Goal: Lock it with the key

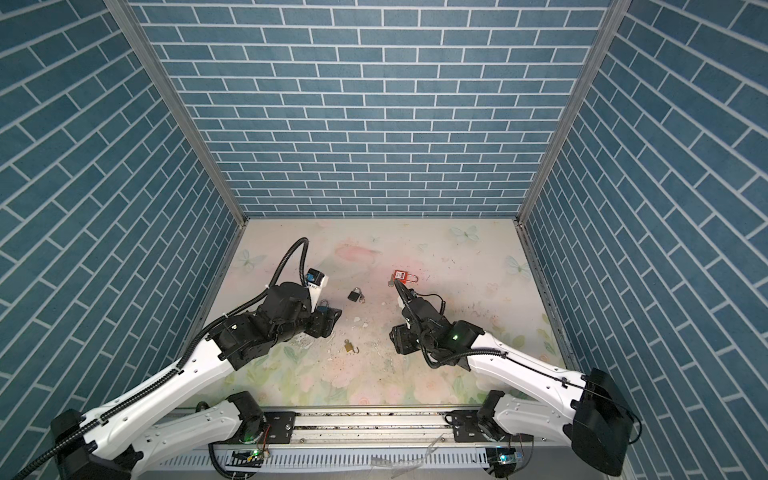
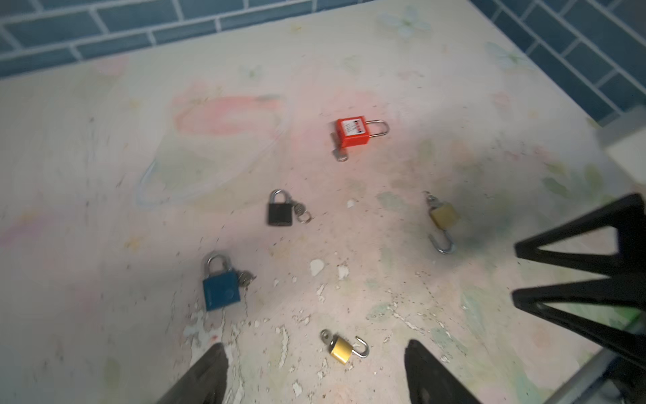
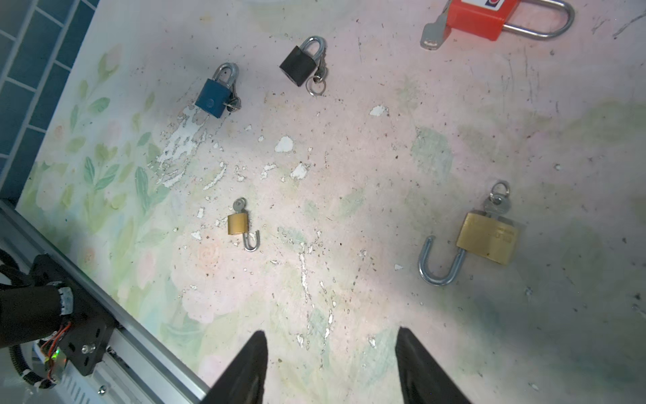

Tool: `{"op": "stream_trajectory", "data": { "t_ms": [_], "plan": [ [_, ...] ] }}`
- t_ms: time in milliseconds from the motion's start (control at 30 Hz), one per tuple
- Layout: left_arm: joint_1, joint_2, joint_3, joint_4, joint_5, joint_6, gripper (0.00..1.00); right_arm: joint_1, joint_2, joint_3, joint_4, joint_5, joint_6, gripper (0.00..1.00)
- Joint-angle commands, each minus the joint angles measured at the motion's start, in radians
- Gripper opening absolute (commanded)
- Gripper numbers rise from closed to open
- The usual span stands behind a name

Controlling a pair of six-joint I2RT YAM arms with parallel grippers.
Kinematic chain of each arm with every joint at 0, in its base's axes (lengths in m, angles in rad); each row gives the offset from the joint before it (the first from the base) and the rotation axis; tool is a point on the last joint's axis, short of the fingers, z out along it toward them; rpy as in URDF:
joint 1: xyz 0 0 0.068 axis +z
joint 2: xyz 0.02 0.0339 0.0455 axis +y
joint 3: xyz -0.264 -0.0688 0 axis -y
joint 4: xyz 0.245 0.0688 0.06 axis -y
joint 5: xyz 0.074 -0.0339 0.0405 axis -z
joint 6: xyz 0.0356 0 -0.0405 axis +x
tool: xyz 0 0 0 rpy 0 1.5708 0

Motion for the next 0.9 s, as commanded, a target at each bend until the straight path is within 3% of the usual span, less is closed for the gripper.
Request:
{"op": "stream_trajectory", "data": {
  "t_ms": [0, 67, 133, 267, 533, 867],
  "plan": [
    [-0.048, -0.028, 0.021, -0.013, 0.125, 0.527, 0.84, -0.024, -0.043, 0.014, -0.065, -0.06, 0.052, 0.6],
    [-0.093, -0.029, 0.005, -0.063, 0.107, 0.756, 0.86, -0.033, -0.077, 0.008, -0.072, -0.091, 0.053, 0.6],
    [-0.114, -0.013, -0.018, -0.076, 0.033, 0.87, 0.87, -0.034, -0.113, -0.003, -0.076, -0.109, 0.055, 0.6],
    [-0.114, 0.028, -0.066, -0.104, 0.008, 1.044, 0.87, -0.039, -0.178, -0.043, -0.06, -0.145, 0.054, 0.6],
    [-0.114, 0.158, -0.171, -0.005, 0.049, 1.176, 0.86, -0.041, -0.14, -0.059, -0.11, -0.162, -0.029, 0.6],
    [-0.109, 0.425, -0.19, 0.128, 0.101, 1.193, 0.67, -0.11, -0.086, -0.088, -0.128, -0.235, -0.077, 0.6]
  ]
}}
